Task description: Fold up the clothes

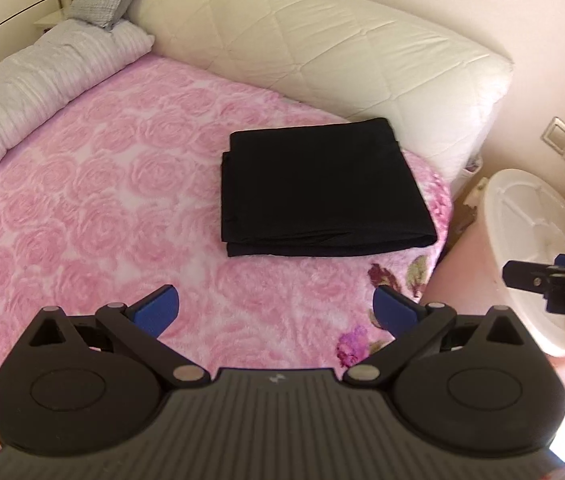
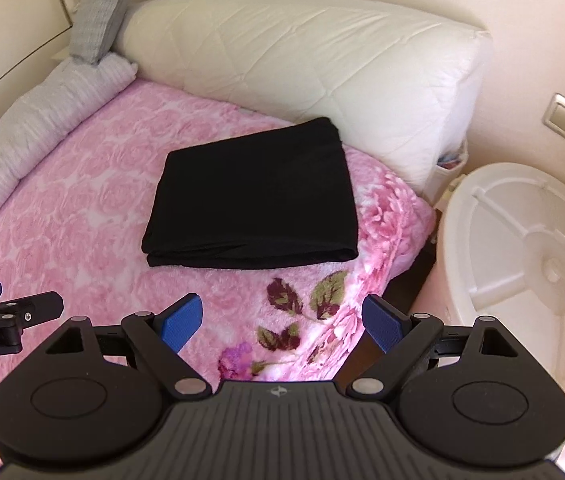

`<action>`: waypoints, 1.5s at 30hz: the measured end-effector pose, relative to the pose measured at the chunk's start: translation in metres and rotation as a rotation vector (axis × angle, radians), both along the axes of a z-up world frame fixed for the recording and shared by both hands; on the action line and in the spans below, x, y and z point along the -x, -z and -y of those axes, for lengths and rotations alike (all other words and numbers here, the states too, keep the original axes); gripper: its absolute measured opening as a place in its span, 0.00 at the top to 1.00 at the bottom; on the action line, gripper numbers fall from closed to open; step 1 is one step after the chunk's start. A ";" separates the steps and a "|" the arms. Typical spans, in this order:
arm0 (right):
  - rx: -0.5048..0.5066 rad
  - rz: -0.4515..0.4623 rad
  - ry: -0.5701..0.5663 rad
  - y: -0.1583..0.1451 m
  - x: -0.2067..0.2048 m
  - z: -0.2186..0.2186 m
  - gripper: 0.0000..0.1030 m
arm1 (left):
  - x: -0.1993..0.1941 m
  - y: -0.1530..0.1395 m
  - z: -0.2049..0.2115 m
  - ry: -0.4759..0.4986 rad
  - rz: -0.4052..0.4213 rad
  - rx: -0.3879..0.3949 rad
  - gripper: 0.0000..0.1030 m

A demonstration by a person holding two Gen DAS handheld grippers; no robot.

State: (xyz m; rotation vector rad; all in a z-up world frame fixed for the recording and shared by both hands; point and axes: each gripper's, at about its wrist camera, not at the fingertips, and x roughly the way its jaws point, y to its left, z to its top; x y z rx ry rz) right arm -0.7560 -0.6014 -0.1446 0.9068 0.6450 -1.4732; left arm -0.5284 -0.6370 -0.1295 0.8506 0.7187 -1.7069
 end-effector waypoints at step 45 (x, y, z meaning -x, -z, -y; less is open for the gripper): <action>0.086 -0.067 0.030 -0.044 -0.071 -0.103 0.13 | -0.040 -0.024 -0.083 0.032 -0.061 0.085 0.01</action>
